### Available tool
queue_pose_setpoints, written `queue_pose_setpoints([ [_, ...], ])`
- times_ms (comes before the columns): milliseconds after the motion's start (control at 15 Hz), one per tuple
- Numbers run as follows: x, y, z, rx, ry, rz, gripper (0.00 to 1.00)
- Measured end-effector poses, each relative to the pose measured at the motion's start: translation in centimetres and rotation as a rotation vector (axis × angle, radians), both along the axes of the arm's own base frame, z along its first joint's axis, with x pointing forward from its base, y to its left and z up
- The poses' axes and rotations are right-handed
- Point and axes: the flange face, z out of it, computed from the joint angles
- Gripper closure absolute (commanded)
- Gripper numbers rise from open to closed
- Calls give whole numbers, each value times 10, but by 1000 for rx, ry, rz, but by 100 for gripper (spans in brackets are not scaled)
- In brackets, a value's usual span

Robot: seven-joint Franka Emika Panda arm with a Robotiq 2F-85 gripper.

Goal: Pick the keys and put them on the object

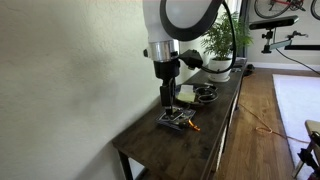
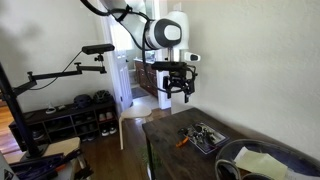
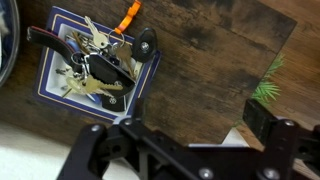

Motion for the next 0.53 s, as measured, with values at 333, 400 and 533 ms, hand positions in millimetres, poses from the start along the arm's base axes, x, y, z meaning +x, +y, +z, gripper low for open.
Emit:
queue_pose_setpoints([
  [333,-4,3,-1,7,14,-16,0],
  [400,-5,3,-1,7,15,-16,0],
  [533,-5,3,-1,7,15,-16,0],
])
